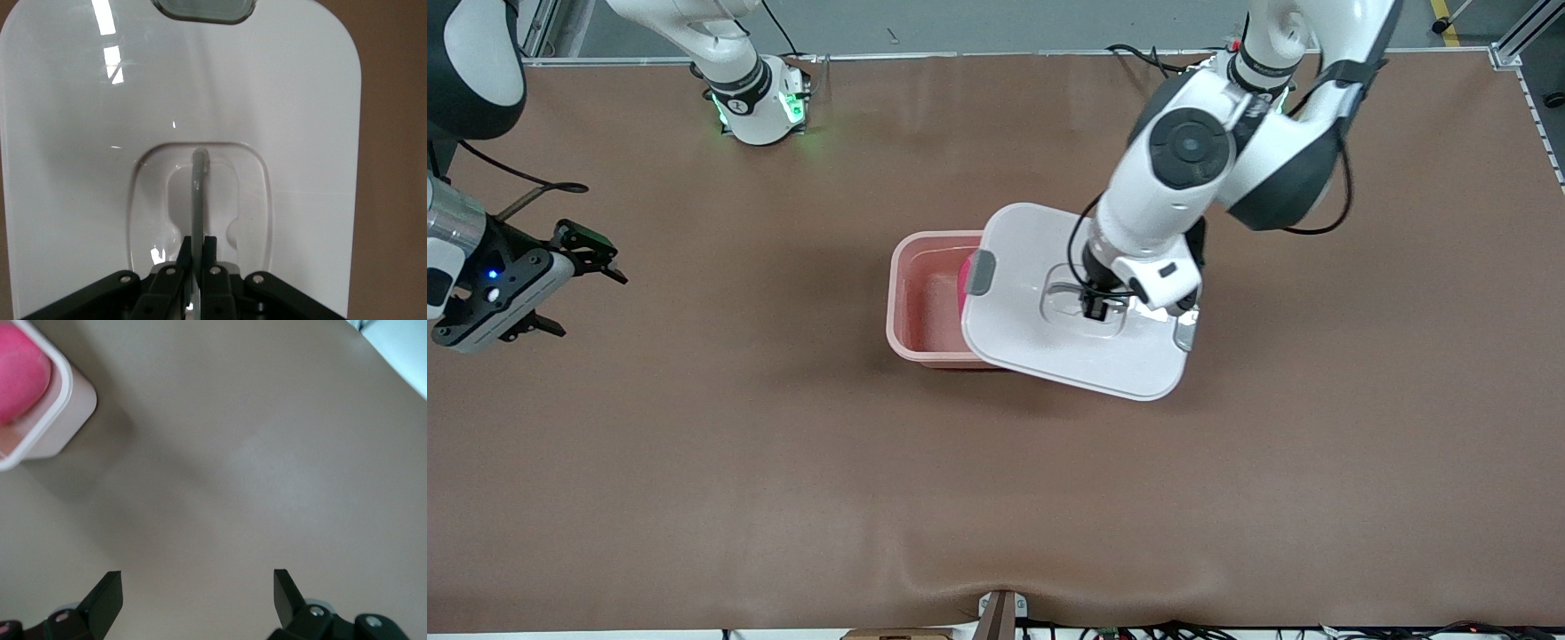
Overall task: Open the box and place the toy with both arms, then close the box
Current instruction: 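Lower the lid onto the tub with the left gripper and press it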
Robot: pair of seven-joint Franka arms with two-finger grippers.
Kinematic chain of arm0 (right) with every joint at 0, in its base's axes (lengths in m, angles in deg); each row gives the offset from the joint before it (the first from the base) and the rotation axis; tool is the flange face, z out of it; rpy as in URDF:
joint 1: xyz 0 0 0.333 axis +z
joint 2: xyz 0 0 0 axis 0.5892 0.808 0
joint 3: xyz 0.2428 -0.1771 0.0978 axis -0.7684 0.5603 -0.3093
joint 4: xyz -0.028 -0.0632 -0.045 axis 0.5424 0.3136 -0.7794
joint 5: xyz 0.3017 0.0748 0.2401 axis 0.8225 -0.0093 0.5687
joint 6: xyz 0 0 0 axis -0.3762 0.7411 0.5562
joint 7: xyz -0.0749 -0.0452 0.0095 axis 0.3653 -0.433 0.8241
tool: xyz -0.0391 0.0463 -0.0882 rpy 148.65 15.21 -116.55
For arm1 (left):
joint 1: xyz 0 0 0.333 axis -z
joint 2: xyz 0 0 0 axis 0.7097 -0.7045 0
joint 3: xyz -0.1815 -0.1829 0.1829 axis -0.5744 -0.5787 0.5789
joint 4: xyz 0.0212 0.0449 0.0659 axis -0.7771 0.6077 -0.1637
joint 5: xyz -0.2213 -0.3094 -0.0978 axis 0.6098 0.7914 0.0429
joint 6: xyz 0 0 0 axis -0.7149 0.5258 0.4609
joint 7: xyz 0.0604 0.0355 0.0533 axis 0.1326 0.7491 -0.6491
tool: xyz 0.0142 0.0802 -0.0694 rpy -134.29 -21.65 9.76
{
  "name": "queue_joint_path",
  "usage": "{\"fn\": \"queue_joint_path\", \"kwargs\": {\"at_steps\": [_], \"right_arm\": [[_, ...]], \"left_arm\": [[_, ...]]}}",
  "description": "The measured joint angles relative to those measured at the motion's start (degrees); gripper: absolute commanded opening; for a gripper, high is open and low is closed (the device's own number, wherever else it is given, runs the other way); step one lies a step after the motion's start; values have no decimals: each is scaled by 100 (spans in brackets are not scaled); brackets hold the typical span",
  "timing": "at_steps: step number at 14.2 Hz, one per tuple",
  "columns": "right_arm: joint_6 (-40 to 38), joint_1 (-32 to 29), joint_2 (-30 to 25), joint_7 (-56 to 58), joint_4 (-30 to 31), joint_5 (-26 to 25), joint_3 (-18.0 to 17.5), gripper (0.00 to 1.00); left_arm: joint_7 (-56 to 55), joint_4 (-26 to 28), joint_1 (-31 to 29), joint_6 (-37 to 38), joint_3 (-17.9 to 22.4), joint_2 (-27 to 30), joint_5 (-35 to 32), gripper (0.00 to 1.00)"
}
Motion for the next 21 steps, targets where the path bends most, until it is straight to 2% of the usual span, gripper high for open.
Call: {"fn": "queue_joint_path", "kwargs": {"at_steps": [3, 6, 14, 21], "right_arm": [[-67, -52, -76, -418, 1, -161, 6, 100], [-86, -92, -81, -1166, 35, -317, 9, 100], [-221, -417, -232, -4024, 78, -350, 23, 100], [-450, -754, -795, -3937, 565, -350, 26, 100]], "left_arm": [[-953, 7, 485, -244, -5, -294, -630, 0], [-1471, 6, 823, -371, -5, -462, -791, 0], [-2842, -1, 1501, -599, -8, -611, -1558, 0], [-3681, -2, 1655, -988, -3, -851, -2145, 0]]}}
